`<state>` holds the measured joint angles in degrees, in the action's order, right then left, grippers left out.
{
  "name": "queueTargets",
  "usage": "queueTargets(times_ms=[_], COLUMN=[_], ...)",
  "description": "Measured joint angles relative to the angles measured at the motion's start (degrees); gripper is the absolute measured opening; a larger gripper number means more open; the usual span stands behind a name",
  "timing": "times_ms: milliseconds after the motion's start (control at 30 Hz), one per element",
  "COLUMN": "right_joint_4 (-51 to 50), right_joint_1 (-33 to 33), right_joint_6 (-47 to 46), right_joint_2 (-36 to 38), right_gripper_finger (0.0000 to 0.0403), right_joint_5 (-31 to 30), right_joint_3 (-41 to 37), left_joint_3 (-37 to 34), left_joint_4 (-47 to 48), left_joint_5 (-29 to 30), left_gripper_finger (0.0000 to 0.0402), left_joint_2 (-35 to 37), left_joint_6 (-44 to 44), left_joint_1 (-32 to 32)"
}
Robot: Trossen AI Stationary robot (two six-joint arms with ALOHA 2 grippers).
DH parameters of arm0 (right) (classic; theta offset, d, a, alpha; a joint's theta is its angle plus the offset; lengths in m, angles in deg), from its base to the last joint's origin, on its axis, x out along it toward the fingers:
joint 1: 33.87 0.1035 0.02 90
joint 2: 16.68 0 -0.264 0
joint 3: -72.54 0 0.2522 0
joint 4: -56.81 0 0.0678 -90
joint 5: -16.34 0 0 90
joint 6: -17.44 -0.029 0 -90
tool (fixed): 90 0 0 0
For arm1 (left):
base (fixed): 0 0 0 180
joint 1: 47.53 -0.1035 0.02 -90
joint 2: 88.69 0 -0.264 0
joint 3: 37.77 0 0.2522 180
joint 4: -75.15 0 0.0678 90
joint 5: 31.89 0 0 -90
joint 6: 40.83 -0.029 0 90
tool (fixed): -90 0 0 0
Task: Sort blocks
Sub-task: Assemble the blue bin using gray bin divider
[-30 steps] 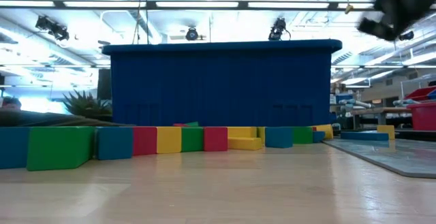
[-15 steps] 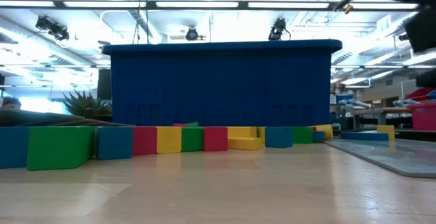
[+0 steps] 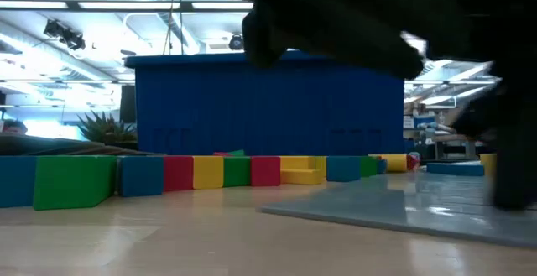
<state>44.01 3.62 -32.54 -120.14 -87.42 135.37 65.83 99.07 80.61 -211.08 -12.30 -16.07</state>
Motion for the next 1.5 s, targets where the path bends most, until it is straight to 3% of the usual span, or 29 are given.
queueTargets(times_ms=[167,300,500,633,733,933,1200,1367,1500], right_joint_4=[3.23,0.05,-9.84,-11.95,-11.90,-8.69,-6.33,-4.93,-2.22], right_joint_1=[-3.48,-4.04,0.00,4.76,7.95,10.17,11.42,12.88,13.84], right_joint_6=[5.85,10.35,12.39,8.14,2.38,-5.74,-7.30,1.00,16.14], right_joint_2=[0.99,8.54,20.23,23.35,22.98,19.26,11.90,7.68,5.66], right_gripper_finger=[0.0030,0.0020,0.0011,0.0011,0.0010,0.0016,0.0108,0.0164,0.0177], right_joint_5=[0.44,0.44,0.38,-2.47,-3.56,-3.54,-3.04,-7.47,-13.18], right_joint_3=[-0.33,-0.21,-0.16,-1.98,-3.89,-6.24,-6.59,-6.59,-6.54], left_joint_3=[0.13,0.15,0.17,-0.48,-2.84,-6.03,-9.52,-9.51,-9.51], left_joint_4=[4.70,9.42,19.07,24.98,24.18,17.23,15.35,14.79,15.07], left_joint_5=[-0.14,0.02,4.82,1.25,-4.35,-9.55,-4.56,-3.31,-4.05], left_gripper_finger=[0.0136,0.0135,0.0135,0.0135,0.0135,0.0135,0.0135,0.0135,0.0135], left_joint_2=[1.15,4.25,7.61,6.77,6.56,6.56,6.58,6.56,6.58], left_joint_6=[2.34,4.68,8.20,13.00,15.93,18.79,27.34,27.38,27.37], left_joint_1=[0.21,0.66,0.19,-2.05,-3.49,-3.73,-3.75,-5.03,-6.18])
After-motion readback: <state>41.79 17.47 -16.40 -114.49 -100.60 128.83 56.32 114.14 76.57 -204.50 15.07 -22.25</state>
